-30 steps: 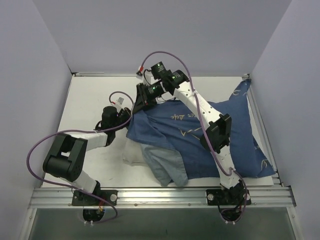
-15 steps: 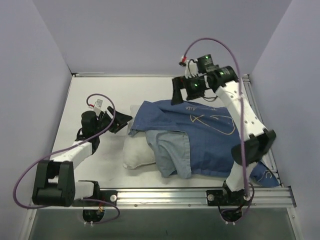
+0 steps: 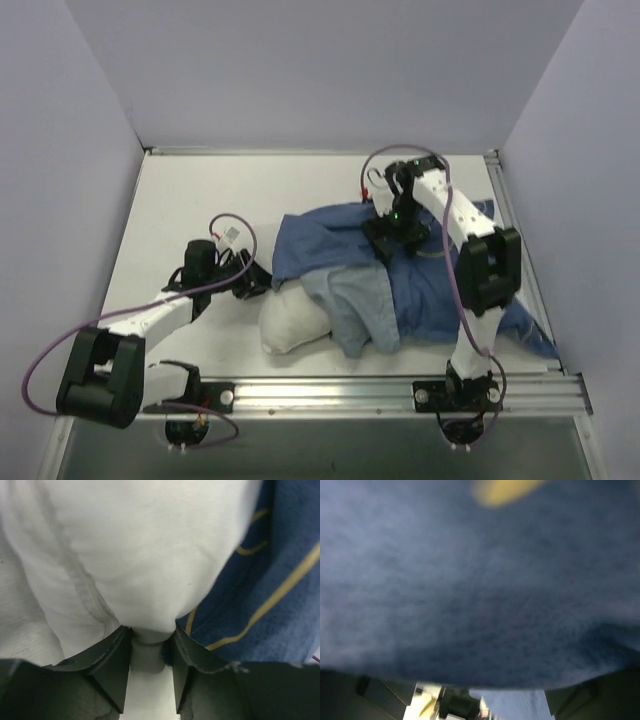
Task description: Put the pillow into the pillowcase
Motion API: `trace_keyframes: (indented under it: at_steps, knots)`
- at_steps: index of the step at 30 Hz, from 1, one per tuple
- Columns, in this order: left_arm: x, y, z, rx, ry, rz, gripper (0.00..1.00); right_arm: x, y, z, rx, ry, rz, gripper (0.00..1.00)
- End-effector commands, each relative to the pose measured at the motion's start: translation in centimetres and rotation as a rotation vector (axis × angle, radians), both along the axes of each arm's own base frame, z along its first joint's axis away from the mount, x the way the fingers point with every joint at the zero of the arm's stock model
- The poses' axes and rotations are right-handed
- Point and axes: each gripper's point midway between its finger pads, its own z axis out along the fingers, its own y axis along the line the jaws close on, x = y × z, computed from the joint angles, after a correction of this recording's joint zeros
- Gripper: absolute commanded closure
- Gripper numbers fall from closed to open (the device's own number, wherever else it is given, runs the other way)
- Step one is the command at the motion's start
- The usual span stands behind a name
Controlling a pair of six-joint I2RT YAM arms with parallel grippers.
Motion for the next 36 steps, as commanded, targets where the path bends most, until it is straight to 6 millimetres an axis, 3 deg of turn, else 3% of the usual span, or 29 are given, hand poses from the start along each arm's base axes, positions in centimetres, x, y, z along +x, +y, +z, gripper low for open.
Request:
trace_keyframes:
  at_steps: [1,3,6,7,8,9,10,11,12,15,17,20,21,24,25,28,29,31,32,33,35,36]
  knots:
    - [0.6,-1.4,1.5,-0.068,-0.032,-0.041,0.59,9.4,4.7,4.6,0.168,-0.281,-0.004,0.12]
    - [2.4,-0.8,2.5,-0.083,-0.062,0.009,0.62,10.8,6.3,5.8,0.219,-0.308,0.004,0.12]
    - [4.5,-0.4,3.8,-0.119,-0.102,0.041,0.61,11.1,6.8,8.1,0.268,-0.335,-0.02,0.09]
    - [5.0,0.0,4.1,-0.121,-0.111,0.055,0.57,10.3,6.5,9.7,0.285,-0.352,-0.037,0.08]
    - [5.2,0.2,4.5,-0.124,-0.123,0.056,0.53,9.4,5.8,9.4,0.281,-0.325,-0.057,0.05]
    - [5.4,0.3,4.9,-0.128,-0.134,0.061,0.47,8.2,5.3,11.2,0.299,-0.358,-0.063,0.03]
    - [5.5,0.6,5.1,-0.131,-0.137,0.071,0.38,7.4,5.0,11.8,0.317,-0.355,-0.076,0.02]
    - [5.2,0.7,5.1,-0.132,-0.129,0.066,0.35,6.3,4.2,11.4,0.313,-0.329,-0.097,0.0]
    - [5.0,0.8,5.3,-0.129,-0.131,0.069,0.32,5.3,3.8,13.0,0.336,-0.362,-0.105,0.0]
    - [3.6,1.2,4.5,-0.087,-0.067,0.084,0.25,1.7,4.2,14.0,0.42,-0.338,-0.07,0.0]
    - [2.3,0.9,3.5,-0.067,-0.018,0.074,0.23,0.6,4.5,13.1,0.382,-0.376,0.02,0.0]
    - [1.4,0.7,2.5,-0.054,0.021,0.078,0.22,-1.3,7.0,9.7,0.332,-0.367,0.16,0.0]
    - [1.2,0.7,2.0,-0.05,0.04,0.08,0.21,-0.9,8.2,8.6,0.306,-0.387,0.199,0.0]
    - [0.6,-0.1,1.3,-0.045,0.081,0.067,0.2,-0.1,9.3,5.1,0.242,-0.345,0.233,0.02]
    - [0.5,-0.3,1.0,-0.037,0.086,0.064,0.2,0.4,9.9,4.8,0.232,-0.348,0.239,0.05]
    - [-0.5,-2.5,-0.2,-0.029,0.103,0.016,0.18,1.5,11.0,3.1,0.217,-0.31,0.225,0.31]
    - [0.2,-3.2,0.2,-0.054,0.073,0.013,0.18,2.3,11.9,4.0,0.24,-0.331,0.221,0.52]
    - [0.7,-4.2,-1.0,-0.06,0.115,0.013,0.24,1.1,13.9,4.8,0.302,-0.274,0.25,0.73]
    - [2.1,-5.2,0.3,-0.123,0.068,0.013,0.28,1.1,15.4,6.8,0.356,-0.293,0.262,0.9]
    - [2.8,-5.8,-0.6,-0.131,0.099,0.018,0.37,-0.2,16.2,7.3,0.379,-0.238,0.271,0.96]
    - [5.9,-8.3,2.9,-0.222,-0.007,0.023,0.59,-5.1,21.0,10.6,0.567,-0.066,0.287,1.0]
    - [7.0,-9.0,2.7,-0.232,-0.003,0.035,0.66,-7.0,23.2,12.6,0.655,-0.014,0.33,1.0]
